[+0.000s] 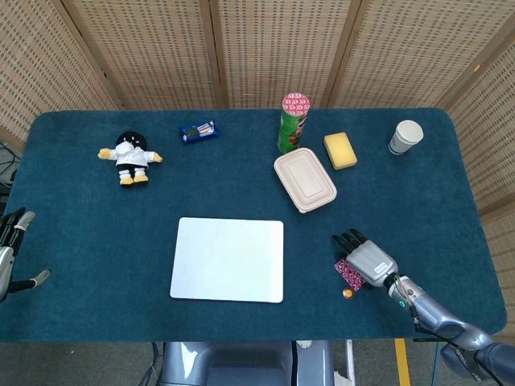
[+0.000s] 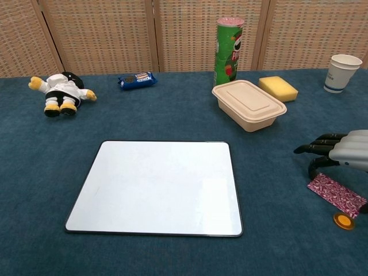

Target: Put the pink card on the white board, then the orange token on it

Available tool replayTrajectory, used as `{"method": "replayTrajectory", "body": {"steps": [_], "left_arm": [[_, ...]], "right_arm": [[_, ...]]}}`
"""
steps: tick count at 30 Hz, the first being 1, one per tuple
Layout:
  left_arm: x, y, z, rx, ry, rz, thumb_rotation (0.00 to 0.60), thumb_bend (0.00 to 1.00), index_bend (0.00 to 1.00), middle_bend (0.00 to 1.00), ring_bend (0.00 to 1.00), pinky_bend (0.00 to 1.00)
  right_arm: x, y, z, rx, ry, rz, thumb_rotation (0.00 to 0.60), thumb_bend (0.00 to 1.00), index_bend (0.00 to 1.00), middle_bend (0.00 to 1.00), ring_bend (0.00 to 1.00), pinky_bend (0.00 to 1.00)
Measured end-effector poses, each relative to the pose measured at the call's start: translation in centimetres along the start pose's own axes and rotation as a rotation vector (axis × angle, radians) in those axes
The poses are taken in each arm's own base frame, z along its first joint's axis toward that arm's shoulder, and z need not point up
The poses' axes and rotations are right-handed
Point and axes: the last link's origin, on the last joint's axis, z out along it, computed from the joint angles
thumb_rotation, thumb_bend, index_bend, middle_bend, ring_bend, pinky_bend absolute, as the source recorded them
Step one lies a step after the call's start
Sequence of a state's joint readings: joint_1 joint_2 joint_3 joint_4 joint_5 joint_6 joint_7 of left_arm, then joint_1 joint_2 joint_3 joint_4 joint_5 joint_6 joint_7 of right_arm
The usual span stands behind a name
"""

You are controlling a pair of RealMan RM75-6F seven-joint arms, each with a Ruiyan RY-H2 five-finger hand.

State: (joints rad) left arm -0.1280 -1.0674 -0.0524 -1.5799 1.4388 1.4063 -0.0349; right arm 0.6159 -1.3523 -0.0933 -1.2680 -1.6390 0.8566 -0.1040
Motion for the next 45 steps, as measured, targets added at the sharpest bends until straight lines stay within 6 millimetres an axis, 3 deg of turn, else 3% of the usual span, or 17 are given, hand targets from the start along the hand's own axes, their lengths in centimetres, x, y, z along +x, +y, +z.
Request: {"method": "replayTrajectory", "body": {"steps": [13,28,34,45], "left_arm": [[0.0,-0.1,0.0,0.001,-0.002,-0.001,0.600,0.00,0.00,0.00,0.00,0.00],[0.1,-0.1,-0.1,0.002,-0.007,-0.006,0.600,0.00,0.00,0.00,0.00,0.00],[0.1,-0.2,0.0,0.003,-0.011,-0.007,0.600,0.00,0.00,0.00,0.00,0.00],[0.3,-0.4,0.2,0.006,-0.018,-0.018,0.600,0.00,0.00,0.00,0.00,0.00]], "right_arm": [[0.8,-0.2,0.1,0.009,0.057,0.051,0.600,0.16,0.38,0.00,0.00,0.00],[4.6,-1.4,1.4,0.023,0.131,0.134,0.600,0.16,0.38,0.00,0.00,0.00],[7.1,-3.3,3.0,0.043,0.152,0.161,0.600,0.16,0.38,0.00,0.00,0.00],[10.1,-10.9,6.5,0.172,0.165,0.181,0.600,0.16,0.38,0.00,0.00,0.00]]}}
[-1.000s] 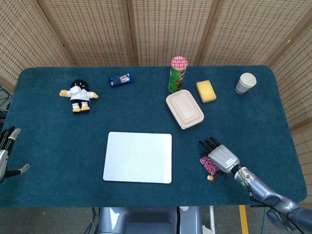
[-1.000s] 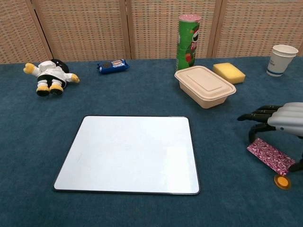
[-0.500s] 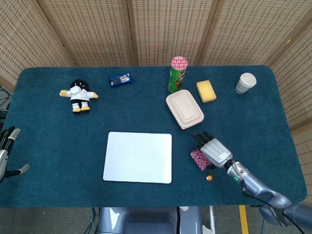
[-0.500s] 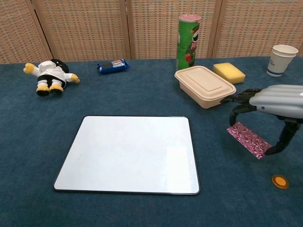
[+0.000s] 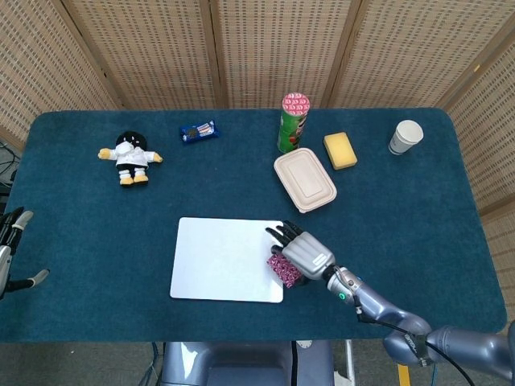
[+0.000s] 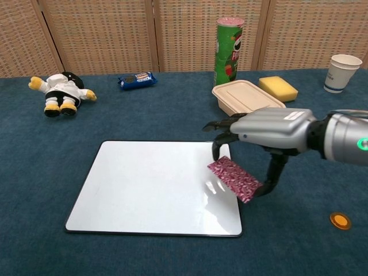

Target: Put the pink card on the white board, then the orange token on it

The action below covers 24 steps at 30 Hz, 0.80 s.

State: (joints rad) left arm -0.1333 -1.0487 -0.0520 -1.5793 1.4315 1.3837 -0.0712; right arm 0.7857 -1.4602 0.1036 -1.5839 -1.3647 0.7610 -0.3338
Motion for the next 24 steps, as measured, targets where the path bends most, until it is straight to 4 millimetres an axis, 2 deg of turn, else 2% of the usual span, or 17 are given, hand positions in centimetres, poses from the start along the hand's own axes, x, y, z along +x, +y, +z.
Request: {"method": "replayTrajectory", "body": {"steps": [7,12,18,24], "left_arm": [[0.1,-0.3,0.2,0.009,-0.008,-0.010,0.600,0.00,0.00,0.00,0.00,0.00],[0.0,-0.5,0.3,0.011,-0.015,-0.012,0.600,0.00,0.00,0.00,0.00,0.00],[0.1,-0.5,0.3,0.010,-0.013,-0.015,0.600,0.00,0.00,0.00,0.00,0.00],[0.0,-0.3,0.2,0.002,-0.015,-0.007,0.600,0.00,0.00,0.00,0.00,0.00]], "right_arm": [[-1.0,-4.9,4.0,0.023,-0.006,0.015,0.600,0.15,0.36,0.00,0.00,0.00],[-1.0,-6.3,5.8,0.007,0.011,-0.021,0.600,0.12,0.07,0.00,0.00,0.00],[0.4,-6.5,5.8,-0.013,0.058,-0.039,0.600,0.10,0.00,0.00,0.00,0.00],[2.5,-6.1,4.3,-0.024,0.093,-0.060,0.600,0.10,0.00,0.00,0.00,0.00]]}}
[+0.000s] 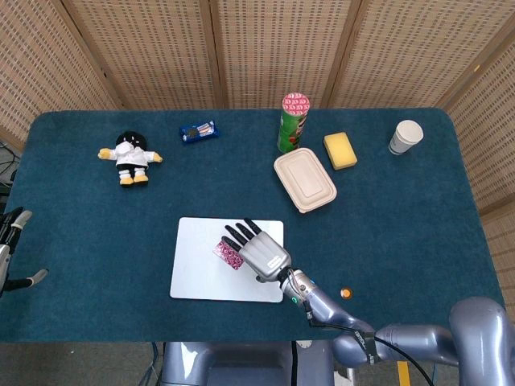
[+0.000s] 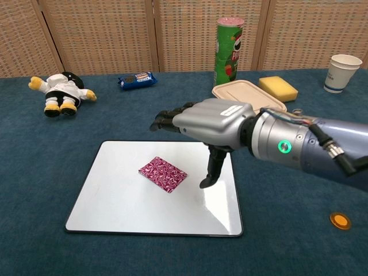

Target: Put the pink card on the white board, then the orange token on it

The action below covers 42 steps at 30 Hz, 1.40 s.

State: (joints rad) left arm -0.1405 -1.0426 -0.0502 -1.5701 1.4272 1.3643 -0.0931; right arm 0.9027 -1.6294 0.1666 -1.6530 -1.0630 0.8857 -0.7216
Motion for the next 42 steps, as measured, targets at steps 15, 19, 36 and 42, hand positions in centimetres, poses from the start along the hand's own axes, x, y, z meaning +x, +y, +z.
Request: {"method": "replayTrajectory", "body": {"steps": [15,19,36,42], "left_arm": [[-0.2,0.2,-0.1,-0.007,-0.010,0.009,0.600,0.00,0.00,0.00,0.00,0.00],[-0.3,0.3,-0.1,-0.009,-0.013,0.014,0.600,0.00,0.00,0.00,0.00,0.00],[-0.5,0.6,-0.1,-0.016,-0.021,0.026,0.600,0.00,0.00,0.00,0.00,0.00],[-0.6,0.6,-0.2,-0.017,-0.021,0.027,0.600,0.00,0.00,0.00,0.00,0.00]], "right_arm": [[-0.9,4.9,-7.8,-0.014,-0.099,-0.146,0.600,0.18,0.31,0.00,0.00,0.00],[-2.4,6.1,-9.6,-0.011,-0.135,-0.158,0.600,0.18,0.32,0.00,0.00,0.00],[-7.5,11.7,-16.5,-0.016,-0.173,-0.207,0.600,0.24,0.40,0.00,0.00,0.00],[-8.5,12.6,-18.1,-0.019,-0.183,-0.210,0.600,0.24,0.41,0.00,0.00,0.00]]}}
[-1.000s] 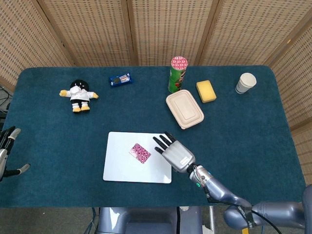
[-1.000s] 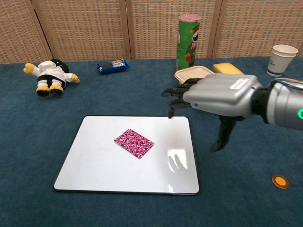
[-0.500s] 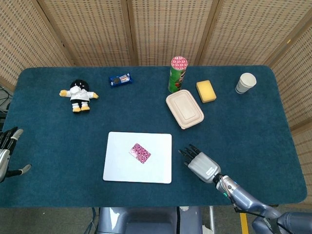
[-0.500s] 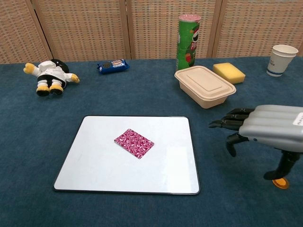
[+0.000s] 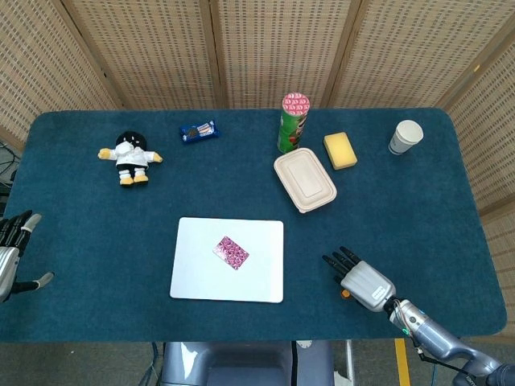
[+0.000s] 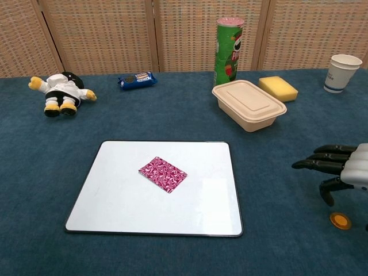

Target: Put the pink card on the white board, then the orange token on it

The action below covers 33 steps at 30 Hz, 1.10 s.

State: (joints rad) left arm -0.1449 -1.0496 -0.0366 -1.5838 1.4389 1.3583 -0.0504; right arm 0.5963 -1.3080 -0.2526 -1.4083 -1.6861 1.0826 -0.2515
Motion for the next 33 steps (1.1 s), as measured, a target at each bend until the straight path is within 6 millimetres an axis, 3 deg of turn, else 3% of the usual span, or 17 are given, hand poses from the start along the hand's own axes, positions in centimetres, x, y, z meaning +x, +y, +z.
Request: {"method": "replayTrajectory", "body": {"steps": [6,33], "left_arm": [[0.0,0.0,0.0,0.000,-0.001,0.001,0.600,0.00,0.00,0.00,0.00,0.00],[-0.1,0.0,0.1,0.004,-0.006,0.004,0.600,0.00,0.00,0.00,0.00,0.00]], "right_arm": [[-0.8,0.0,-0.6,0.005,0.005,0.016,0.600,0.25,0.41,0.00,0.00,0.00],[-1.1,-0.6,1.5,-0.007,0.007,0.042,0.600,0.25,0.42,0.00,0.00,0.00]]}}
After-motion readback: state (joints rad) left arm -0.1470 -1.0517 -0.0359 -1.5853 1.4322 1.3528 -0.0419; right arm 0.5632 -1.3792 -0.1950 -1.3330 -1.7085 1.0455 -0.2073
